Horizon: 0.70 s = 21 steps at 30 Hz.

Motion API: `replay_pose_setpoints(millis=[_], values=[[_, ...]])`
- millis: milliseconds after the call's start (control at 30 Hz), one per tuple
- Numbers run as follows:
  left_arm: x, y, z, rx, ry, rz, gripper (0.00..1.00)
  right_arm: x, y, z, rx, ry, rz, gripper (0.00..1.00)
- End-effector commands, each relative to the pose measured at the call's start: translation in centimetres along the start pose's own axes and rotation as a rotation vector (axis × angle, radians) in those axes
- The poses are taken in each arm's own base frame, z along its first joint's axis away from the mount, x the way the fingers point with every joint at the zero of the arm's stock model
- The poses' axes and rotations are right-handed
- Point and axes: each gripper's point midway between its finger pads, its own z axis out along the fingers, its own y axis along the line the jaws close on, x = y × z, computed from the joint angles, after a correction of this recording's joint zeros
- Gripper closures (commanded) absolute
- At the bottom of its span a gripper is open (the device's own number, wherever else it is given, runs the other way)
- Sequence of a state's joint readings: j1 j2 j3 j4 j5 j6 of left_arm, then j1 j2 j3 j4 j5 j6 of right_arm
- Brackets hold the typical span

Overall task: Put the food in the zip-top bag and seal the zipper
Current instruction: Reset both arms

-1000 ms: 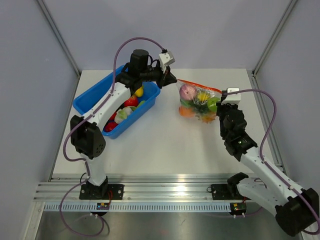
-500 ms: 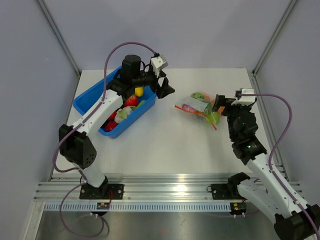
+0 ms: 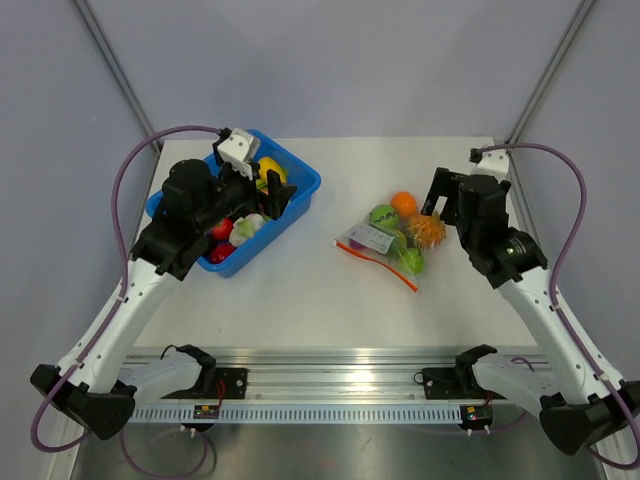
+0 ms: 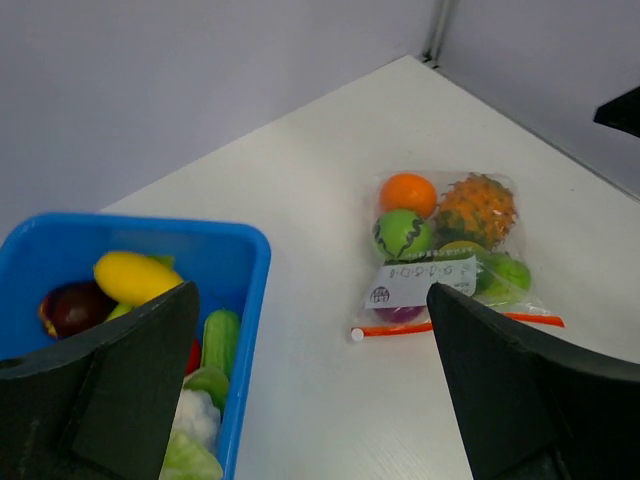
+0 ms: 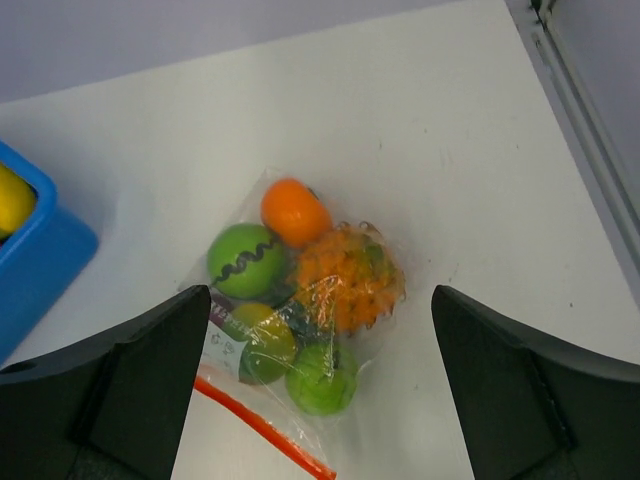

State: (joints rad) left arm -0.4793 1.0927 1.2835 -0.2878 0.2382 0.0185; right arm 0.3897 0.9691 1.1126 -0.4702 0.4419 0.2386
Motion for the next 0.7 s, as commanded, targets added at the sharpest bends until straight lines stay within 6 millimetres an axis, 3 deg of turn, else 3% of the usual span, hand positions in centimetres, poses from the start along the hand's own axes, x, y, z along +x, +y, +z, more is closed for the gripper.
replay_pose_setpoints(millis=[0,233,400,533,667], values=[[4.2,3.1,-1.8,-0.237,0.118,-0.152,0.01,4.0,-2.9,-0.4,0.194,0.202,0.018,0.01],[10.7,3.1,-5.6,-0.336,0.193,-0.251,0.01,7.3,-4.2,-0.3,0.299,0.316,0.019,0.01],[14.6,3.5,-7.8,-0.401,0.264,-0.265,0.01,8.1,-5.0,-0.9,0.313,0.280,0.061,0.01],[15.1,3.9,-8.8,-0.442,0.267,-0.262,0.01,8.9,-6.3,-1.5,0.363,0.235,0.115,0.01],[15.0,4.1,-8.8,-0.450,0.263,-0.254,0.01,9.3,-6.3,-1.6,0.344,0.225,0.130,0.00]])
